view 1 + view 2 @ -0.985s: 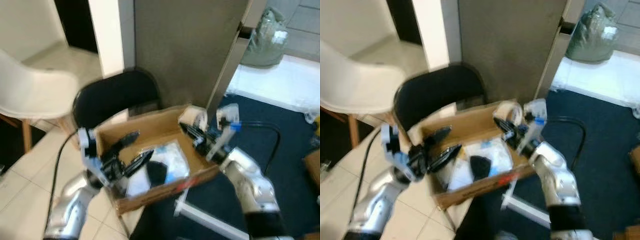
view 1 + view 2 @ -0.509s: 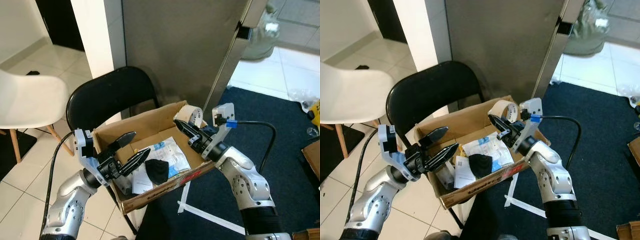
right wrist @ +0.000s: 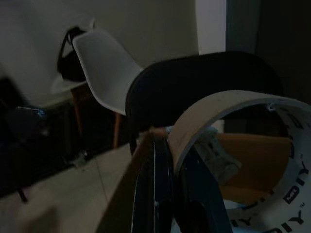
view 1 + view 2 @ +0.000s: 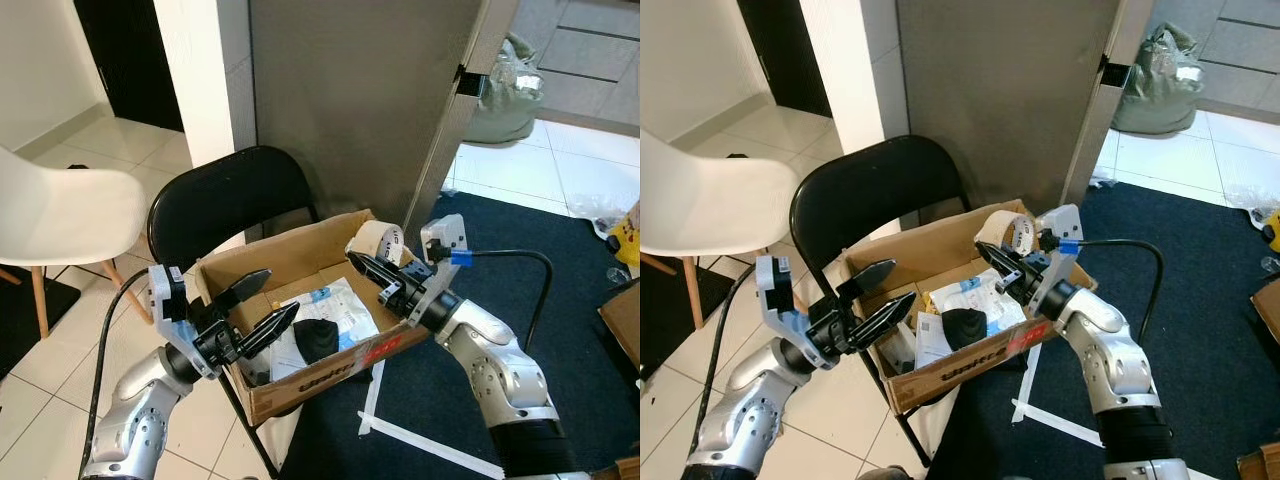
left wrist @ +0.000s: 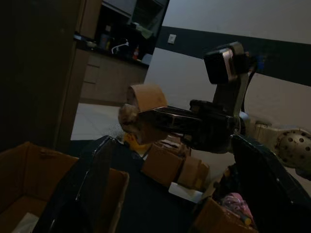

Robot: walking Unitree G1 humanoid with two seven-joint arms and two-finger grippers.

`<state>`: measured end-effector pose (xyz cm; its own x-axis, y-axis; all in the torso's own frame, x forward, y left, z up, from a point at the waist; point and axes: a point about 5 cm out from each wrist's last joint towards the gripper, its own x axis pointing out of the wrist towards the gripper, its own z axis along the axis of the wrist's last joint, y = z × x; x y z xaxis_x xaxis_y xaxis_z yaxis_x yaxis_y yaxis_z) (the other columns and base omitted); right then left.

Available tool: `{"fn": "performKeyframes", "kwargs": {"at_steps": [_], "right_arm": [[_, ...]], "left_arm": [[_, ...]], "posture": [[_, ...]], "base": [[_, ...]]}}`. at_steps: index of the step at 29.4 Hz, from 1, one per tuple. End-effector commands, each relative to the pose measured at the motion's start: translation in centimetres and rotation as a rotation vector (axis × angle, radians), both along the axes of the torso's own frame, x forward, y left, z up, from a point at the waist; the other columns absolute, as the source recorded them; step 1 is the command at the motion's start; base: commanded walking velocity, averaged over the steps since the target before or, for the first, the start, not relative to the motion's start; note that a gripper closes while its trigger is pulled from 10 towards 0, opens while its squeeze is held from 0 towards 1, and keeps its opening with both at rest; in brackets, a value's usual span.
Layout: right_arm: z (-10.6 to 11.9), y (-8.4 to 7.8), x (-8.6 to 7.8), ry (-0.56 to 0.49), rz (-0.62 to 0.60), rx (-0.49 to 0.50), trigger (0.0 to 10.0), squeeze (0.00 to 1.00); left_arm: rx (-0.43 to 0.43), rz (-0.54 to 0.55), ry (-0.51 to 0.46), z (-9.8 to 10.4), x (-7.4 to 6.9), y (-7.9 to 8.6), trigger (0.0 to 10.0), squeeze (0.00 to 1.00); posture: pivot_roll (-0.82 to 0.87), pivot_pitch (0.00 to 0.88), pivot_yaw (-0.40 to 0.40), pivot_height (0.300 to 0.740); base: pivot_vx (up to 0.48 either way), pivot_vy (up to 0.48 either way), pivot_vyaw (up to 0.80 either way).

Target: Picking trash to rubbish bin

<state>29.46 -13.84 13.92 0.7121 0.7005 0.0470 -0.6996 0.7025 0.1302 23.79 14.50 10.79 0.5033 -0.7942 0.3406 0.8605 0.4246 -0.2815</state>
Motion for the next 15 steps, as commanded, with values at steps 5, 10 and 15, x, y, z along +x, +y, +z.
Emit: {"fn": "performKeyframes", "kwargs": {"at_steps": [5,10,15], "right_arm": [[1.5,0.7,1.3,-0.061,0.011,-0.038,10.0,0.00],[2.4,2.0,2.1,-0.088,0.029,-0.052,10.0,0.00],[2.9,4.1,3.1,-0.093,0.045,-0.122,10.0,0.00]], "left_arm": [[0.022,0.016,0.005,-0.1,0.3,0.1,10.0,0.00],[0.028,0.039,0.002,-0.1,0.4,0.2,10.0,0.00],[0.029,0.064,0.000,-0.1,0.6,0.2,10.0,0.00]], "posture": [[0.02,0.000,-0.010,0.740],[0.03,0.000,-0.013,0.740],[0.03,0.000,-0.031,0.740]], "base": [[0.000,0.000,0.00],[0.000,0.000,0.00],[0.000,0.000,0.00]]}}
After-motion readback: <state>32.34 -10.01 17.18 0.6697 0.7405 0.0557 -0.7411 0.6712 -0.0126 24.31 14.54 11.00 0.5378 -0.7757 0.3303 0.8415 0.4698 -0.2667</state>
